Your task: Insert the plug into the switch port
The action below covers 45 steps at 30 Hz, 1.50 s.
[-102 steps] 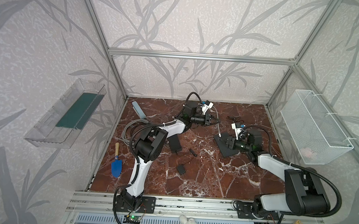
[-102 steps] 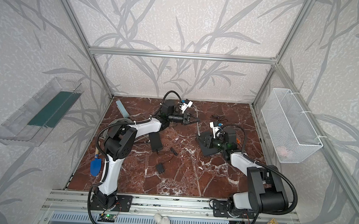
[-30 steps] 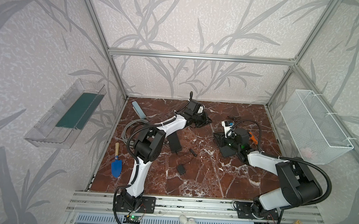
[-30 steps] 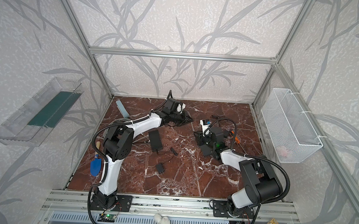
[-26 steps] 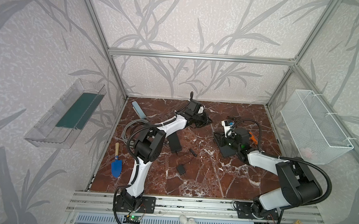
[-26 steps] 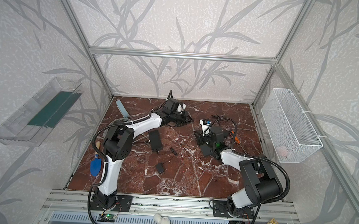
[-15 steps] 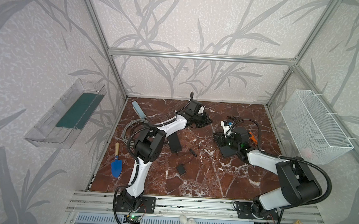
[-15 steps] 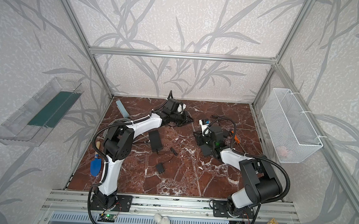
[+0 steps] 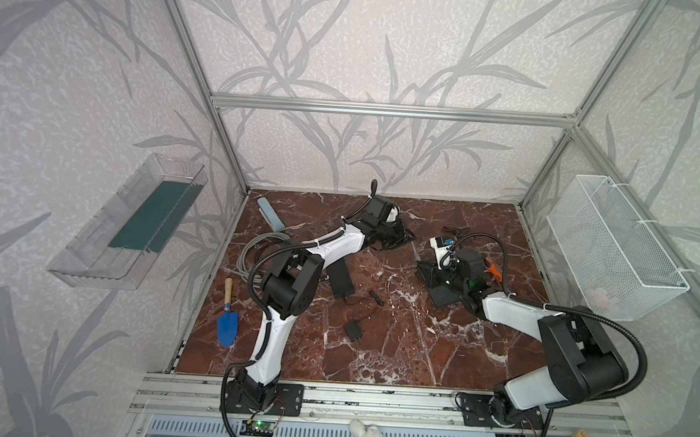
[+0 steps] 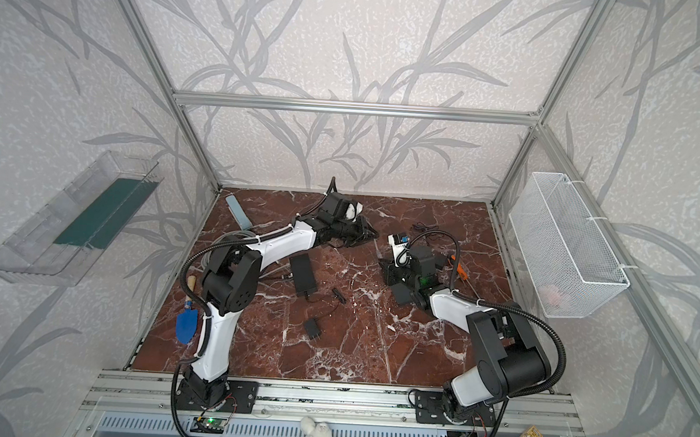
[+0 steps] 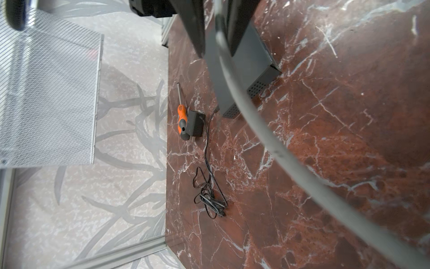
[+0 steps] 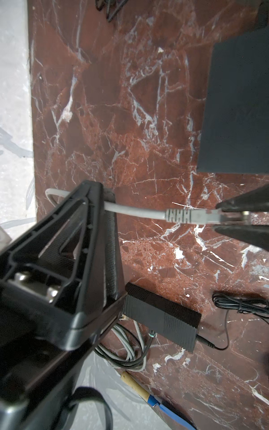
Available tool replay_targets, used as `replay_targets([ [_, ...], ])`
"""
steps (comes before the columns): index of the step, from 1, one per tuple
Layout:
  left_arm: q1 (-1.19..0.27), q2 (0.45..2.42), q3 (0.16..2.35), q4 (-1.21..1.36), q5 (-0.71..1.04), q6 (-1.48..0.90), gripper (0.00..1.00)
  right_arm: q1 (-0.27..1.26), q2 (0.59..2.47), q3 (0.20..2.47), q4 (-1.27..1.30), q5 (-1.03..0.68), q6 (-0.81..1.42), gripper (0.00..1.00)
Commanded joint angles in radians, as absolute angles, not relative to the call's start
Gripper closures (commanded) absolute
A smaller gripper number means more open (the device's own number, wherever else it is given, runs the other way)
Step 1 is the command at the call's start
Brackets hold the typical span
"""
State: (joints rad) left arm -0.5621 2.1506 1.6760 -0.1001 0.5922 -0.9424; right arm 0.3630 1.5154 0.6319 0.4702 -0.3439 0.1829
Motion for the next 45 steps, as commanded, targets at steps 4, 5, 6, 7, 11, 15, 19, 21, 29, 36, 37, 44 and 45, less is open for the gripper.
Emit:
replay_targets([
  [4,-0.548,2.168,1.767,-0.387,0.618,-0.589,0.61,0.298,1.462,0.734,0.211,-0.469,0.227,0.95],
  [5,-0.543,2.18,1.818,-0.507,0.613,-0.438,0.6,0.271,1.47,0.752,0.167,-0.519,0.238,0.95],
  [6,-0.539,2.191,1.869,-0.635,0.587,-0.28,0.6,0.244,1.477,0.766,0.127,-0.572,0.248,0.96],
  [7,-0.537,2.196,1.913,-0.737,0.548,-0.155,0.6,0.224,1.485,0.778,0.094,-0.608,0.257,0.96],
  [11,-0.536,2.138,1.891,-0.817,0.373,0.21,0.6,0.161,1.506,0.833,-0.061,-0.742,0.259,0.97],
  [15,-0.539,2.046,1.788,-0.716,0.369,0.423,0.61,0.143,1.496,0.877,-0.191,-0.832,0.248,0.96],
  [19,-0.586,1.906,1.533,-0.392,0.382,0.62,0.58,0.143,1.492,0.9,-0.294,-0.882,0.235,0.96],
  [21,-0.614,1.879,1.46,-0.289,0.402,0.712,0.57,0.143,1.492,0.897,-0.319,-0.899,0.237,0.96],
  [29,-0.662,1.848,1.391,-0.183,0.496,0.798,0.57,0.143,1.525,0.895,-0.344,-0.983,0.245,0.96],
  [36,-0.709,1.84,1.334,-0.184,0.542,0.836,0.57,0.143,1.549,0.914,-0.366,-1.012,0.244,0.96],
  [37,-0.714,1.841,1.33,-0.183,0.547,0.838,0.57,0.143,1.553,0.914,-0.366,-1.022,0.244,0.96],
  [44,-0.741,1.845,1.296,-0.103,0.524,0.837,0.57,0.144,1.577,0.923,-0.389,-1.05,0.233,0.96],
  [45,-0.745,1.852,1.3,-0.106,0.52,0.839,0.57,0.144,1.577,0.923,-0.388,-1.053,0.234,0.96],
])
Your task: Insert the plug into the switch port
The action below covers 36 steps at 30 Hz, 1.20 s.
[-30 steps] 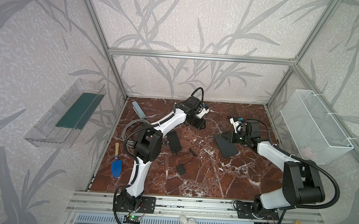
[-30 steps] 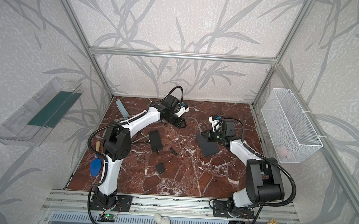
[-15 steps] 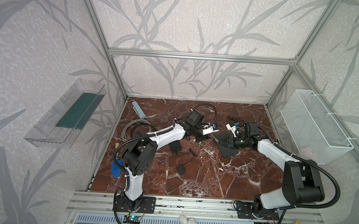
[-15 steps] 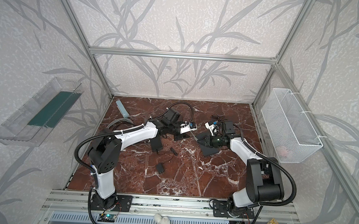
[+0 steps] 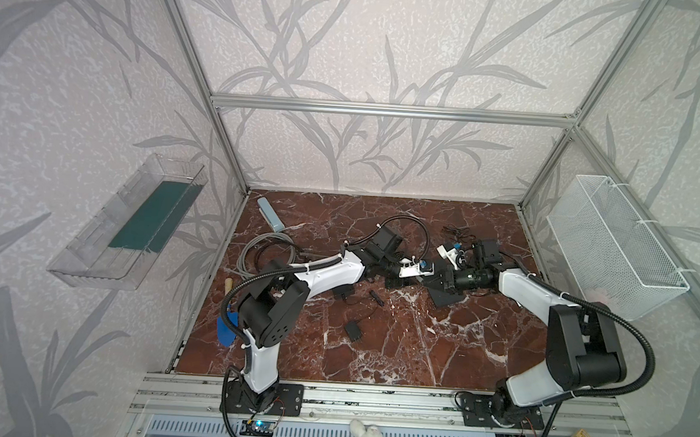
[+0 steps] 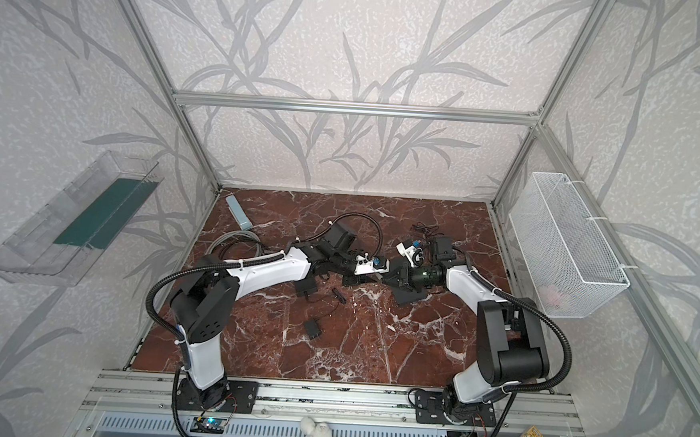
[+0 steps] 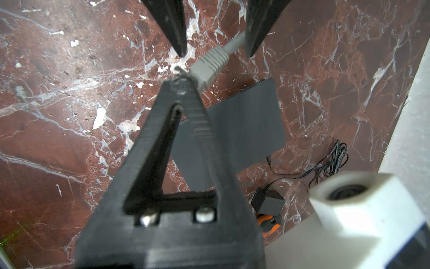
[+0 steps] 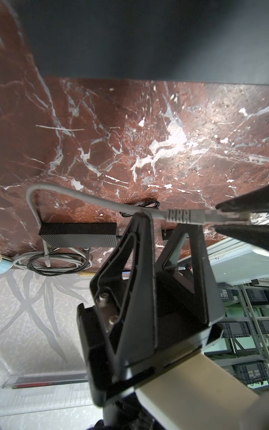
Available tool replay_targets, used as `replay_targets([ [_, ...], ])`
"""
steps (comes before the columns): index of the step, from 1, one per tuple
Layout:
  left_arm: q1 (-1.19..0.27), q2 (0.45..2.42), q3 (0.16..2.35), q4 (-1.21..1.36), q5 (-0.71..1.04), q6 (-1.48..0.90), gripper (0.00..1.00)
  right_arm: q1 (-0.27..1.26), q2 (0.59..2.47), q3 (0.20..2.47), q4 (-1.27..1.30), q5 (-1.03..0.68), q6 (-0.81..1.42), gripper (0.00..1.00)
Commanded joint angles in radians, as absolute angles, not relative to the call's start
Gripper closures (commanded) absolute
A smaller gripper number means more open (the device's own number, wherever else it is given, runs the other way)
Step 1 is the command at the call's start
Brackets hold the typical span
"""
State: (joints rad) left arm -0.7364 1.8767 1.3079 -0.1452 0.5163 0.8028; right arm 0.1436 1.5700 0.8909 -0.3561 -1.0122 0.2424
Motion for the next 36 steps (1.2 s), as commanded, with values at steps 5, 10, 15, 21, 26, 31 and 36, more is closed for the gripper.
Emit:
replay_targets([
  [5,-0.761,1.869,1.301,-0.097,0.509,0.843,0.6,0.146,1.577,0.925,-0.392,-1.072,0.234,0.96],
  [10,-0.766,1.877,1.299,-0.092,0.491,0.84,0.71,0.146,1.583,0.922,-0.394,-1.083,0.229,0.96],
  [15,-0.766,1.884,1.294,-0.086,0.465,0.836,0.78,0.136,1.601,0.929,-0.412,-1.054,0.231,0.94],
  [21,-0.766,1.931,1.293,-0.057,0.397,0.787,0.83,0.097,1.581,0.936,-0.398,-0.988,0.254,0.74],
  [26,-0.771,1.969,1.291,-0.055,0.381,0.725,0.86,0.033,1.515,0.913,-0.4,-0.9,0.249,0.71],
  [31,-0.77,1.995,1.284,-0.074,0.358,0.692,0.86,0.026,1.492,0.856,-0.302,-0.832,0.281,0.7],
  [36,-0.77,2.028,1.32,-0.134,0.381,0.649,0.86,0.057,1.488,0.769,-0.144,-0.79,0.354,0.71],
])
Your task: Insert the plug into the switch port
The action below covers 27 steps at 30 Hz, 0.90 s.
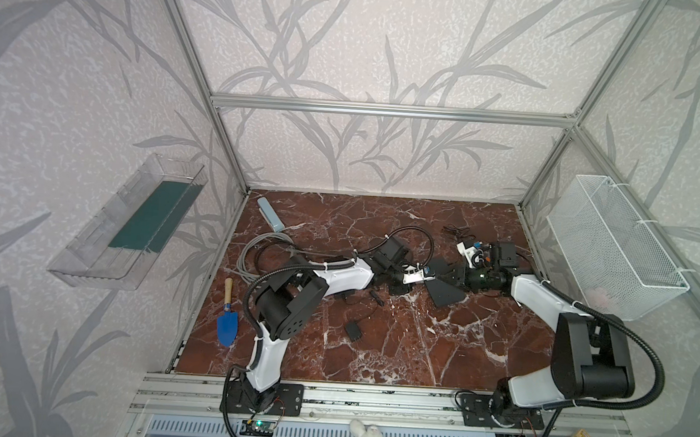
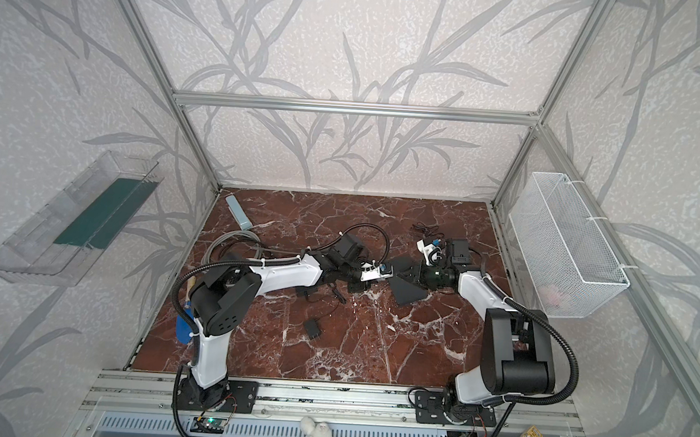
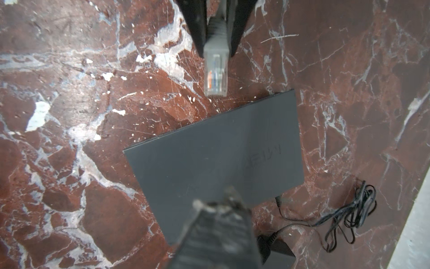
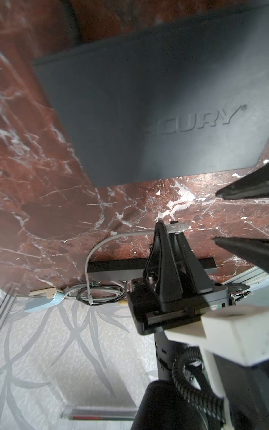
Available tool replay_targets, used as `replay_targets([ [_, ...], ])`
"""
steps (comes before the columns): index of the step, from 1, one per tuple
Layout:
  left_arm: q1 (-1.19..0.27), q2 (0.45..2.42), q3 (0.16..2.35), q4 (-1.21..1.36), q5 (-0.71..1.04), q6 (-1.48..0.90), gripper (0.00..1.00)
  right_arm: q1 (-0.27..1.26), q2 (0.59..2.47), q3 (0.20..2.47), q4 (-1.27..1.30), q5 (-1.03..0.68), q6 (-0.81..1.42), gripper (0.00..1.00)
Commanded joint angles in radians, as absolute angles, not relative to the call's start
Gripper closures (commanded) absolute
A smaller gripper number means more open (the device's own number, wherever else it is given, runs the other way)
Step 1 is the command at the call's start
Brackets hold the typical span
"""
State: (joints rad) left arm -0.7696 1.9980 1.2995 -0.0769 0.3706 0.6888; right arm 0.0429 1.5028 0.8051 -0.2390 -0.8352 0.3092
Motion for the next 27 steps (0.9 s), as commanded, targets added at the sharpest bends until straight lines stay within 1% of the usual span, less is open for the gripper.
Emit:
replay_targets([
  [1,-0.769,2.04,1.341,-0.162,0.39,0.636,0.86,0.058,1.491,0.756,-0.116,-0.779,0.364,0.7],
  [5,-0.773,2.072,1.381,-0.205,0.371,0.585,0.86,0.058,1.502,0.748,-0.087,-0.753,0.364,0.7],
  [8,-0.776,2.094,1.422,-0.264,0.357,0.543,0.86,0.058,1.499,0.767,-0.137,-0.674,0.333,0.7],
  [11,-0.779,2.14,1.503,-0.375,0.332,0.506,0.86,0.058,1.497,0.797,-0.173,-0.553,0.317,0.69],
  [13,-0.784,2.181,1.567,-0.443,0.291,0.486,0.87,0.058,1.503,0.808,-0.164,-0.501,0.314,0.67],
  [15,-0.788,2.22,1.64,-0.529,0.272,0.47,0.88,0.058,1.523,0.817,-0.157,-0.459,0.302,0.64],
  [19,-0.796,2.284,1.765,-0.684,0.24,0.432,0.9,0.058,1.56,0.84,-0.173,-0.395,0.257,0.62],
  [23,-0.802,2.281,1.751,-0.668,0.216,0.415,0.9,0.058,1.598,0.857,-0.174,-0.398,0.228,0.6],
  [27,-0.804,2.295,1.783,-0.676,0.2,0.364,0.9,0.055,1.646,0.891,-0.193,-0.441,0.215,0.59],
])
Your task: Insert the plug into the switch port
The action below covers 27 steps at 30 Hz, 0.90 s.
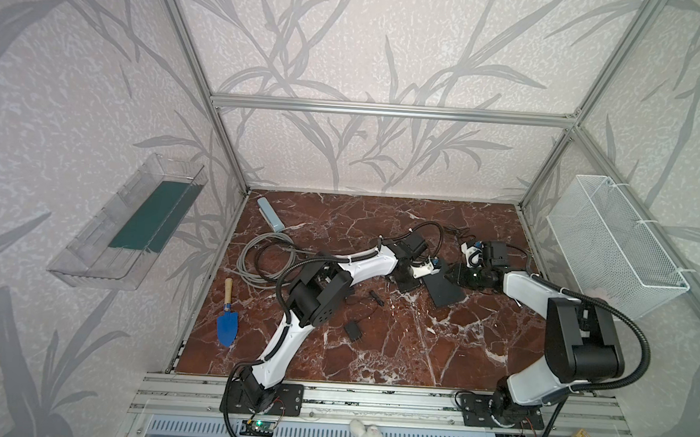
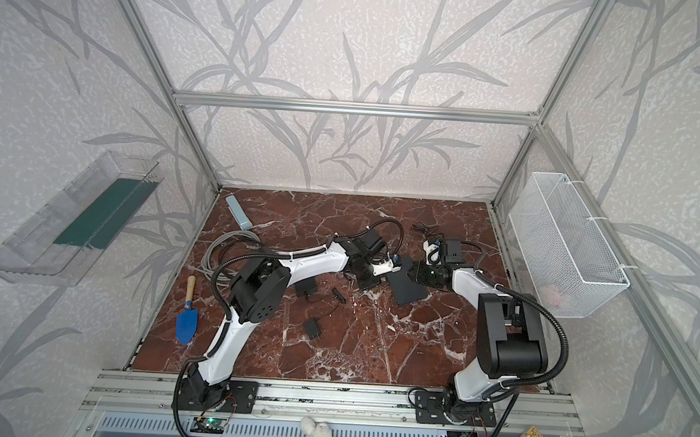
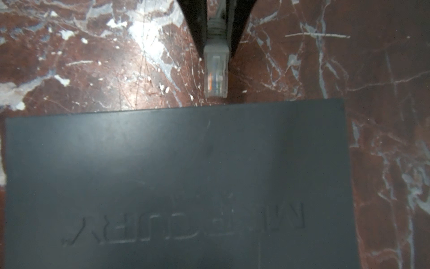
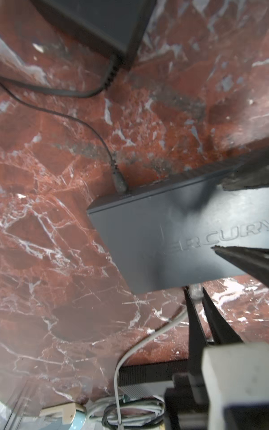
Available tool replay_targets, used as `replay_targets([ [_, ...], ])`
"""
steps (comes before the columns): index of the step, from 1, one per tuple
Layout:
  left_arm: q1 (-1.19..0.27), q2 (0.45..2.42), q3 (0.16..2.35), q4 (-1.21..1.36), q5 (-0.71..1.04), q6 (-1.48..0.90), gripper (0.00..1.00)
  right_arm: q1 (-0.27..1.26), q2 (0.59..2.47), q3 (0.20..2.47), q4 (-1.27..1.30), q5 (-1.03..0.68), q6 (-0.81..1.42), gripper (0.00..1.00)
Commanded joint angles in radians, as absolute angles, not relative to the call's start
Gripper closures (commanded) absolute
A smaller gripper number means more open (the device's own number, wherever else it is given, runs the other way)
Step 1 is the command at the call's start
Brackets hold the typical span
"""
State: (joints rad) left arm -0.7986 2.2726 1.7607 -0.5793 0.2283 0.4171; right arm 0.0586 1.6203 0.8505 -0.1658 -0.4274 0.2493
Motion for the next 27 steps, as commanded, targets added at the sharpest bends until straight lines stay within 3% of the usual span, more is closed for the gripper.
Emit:
replay_targets([
  [1,-0.805,2.296,1.788,-0.677,0.201,0.352,0.9,0.055,1.654,0.898,-0.198,-0.447,0.213,0.58],
  [17,-0.815,2.44,2.027,-0.885,0.226,0.233,0.9,0.056,1.787,0.992,-0.355,-0.521,0.18,0.57],
  [27,-0.815,2.529,2.182,-0.961,0.192,0.157,0.92,0.055,1.81,1.032,-0.441,-0.481,0.133,0.57],
])
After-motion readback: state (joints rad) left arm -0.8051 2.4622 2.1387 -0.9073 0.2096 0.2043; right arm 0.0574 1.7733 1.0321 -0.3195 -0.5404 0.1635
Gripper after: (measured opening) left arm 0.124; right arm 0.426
